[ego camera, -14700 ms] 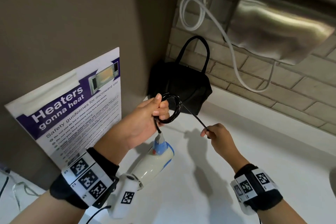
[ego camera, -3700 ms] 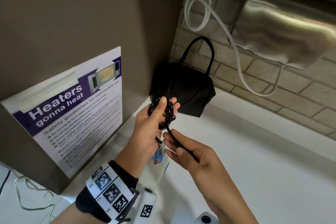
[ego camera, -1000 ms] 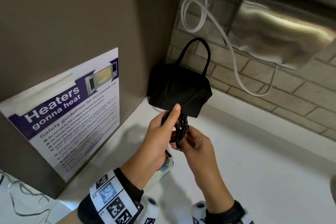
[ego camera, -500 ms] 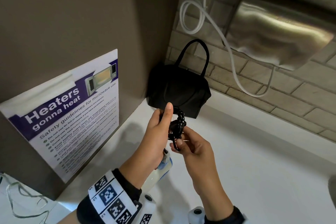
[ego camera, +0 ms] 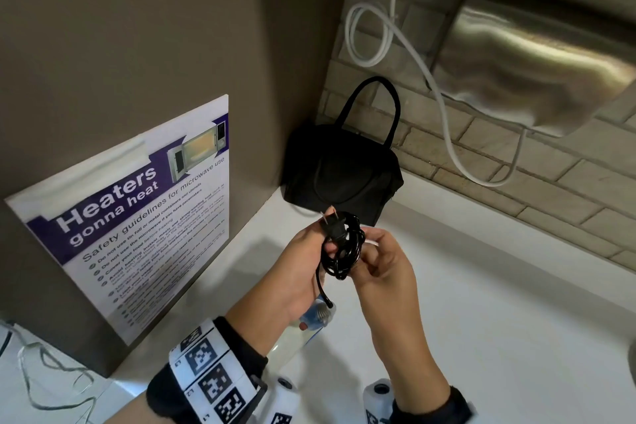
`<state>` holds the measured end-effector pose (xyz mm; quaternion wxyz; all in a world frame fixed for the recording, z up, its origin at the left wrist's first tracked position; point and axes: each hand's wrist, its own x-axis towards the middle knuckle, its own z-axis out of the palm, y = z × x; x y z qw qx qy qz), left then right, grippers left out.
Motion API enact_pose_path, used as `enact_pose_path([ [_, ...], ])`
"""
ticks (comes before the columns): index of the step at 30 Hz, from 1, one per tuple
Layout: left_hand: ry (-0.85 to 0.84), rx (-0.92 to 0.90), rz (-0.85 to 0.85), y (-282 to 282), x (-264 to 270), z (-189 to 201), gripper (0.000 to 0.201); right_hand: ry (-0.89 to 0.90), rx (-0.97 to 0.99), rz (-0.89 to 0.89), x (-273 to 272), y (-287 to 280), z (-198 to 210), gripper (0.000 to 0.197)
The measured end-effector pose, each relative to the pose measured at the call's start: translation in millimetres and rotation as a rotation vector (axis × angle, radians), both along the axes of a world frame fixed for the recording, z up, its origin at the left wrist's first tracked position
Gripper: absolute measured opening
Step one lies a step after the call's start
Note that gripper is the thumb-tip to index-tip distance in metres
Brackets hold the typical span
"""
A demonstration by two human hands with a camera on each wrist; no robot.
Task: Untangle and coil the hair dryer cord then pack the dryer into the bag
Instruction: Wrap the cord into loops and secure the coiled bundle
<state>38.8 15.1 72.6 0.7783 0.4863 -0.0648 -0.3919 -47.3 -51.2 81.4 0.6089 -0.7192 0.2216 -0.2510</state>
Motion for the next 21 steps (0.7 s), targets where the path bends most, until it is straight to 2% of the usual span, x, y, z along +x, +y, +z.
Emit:
enact_pose_path([
  [4,-0.104,0.127,0.047,-3,1,-4,0.046,0.01,0.044,0.093,-10,0,17,0.055],
  [6,-0.133,0.144,0.071,-2,3,-1,0.051,0.0,0.072,0.194,-15,4,27,0.056],
  [8,-0.144,0.131,0.055,-1,2,3,0.048,0.006,0.044,0.255,-16,8,30,0.047],
  [12,-0.076,0.028,0.015,3,0,5,0.022,0.05,-0.199,0.128,-9,13,26,0.033],
  [15,0.0,-0.097,-0.069,8,-1,6,0.032,0.0,-0.269,0.041,-6,12,25,0.029],
  [17,0.055,-0.171,-0.068,9,0,9,0.036,-0.027,-0.38,-0.007,-6,8,27,0.028],
  [19,0.094,-0.219,-0.051,9,1,9,0.032,-0.037,-0.495,-0.028,-6,2,30,0.025],
  [21,0.058,-0.198,-0.048,7,0,10,0.023,-0.015,-0.538,0.01,-5,-5,36,0.023],
])
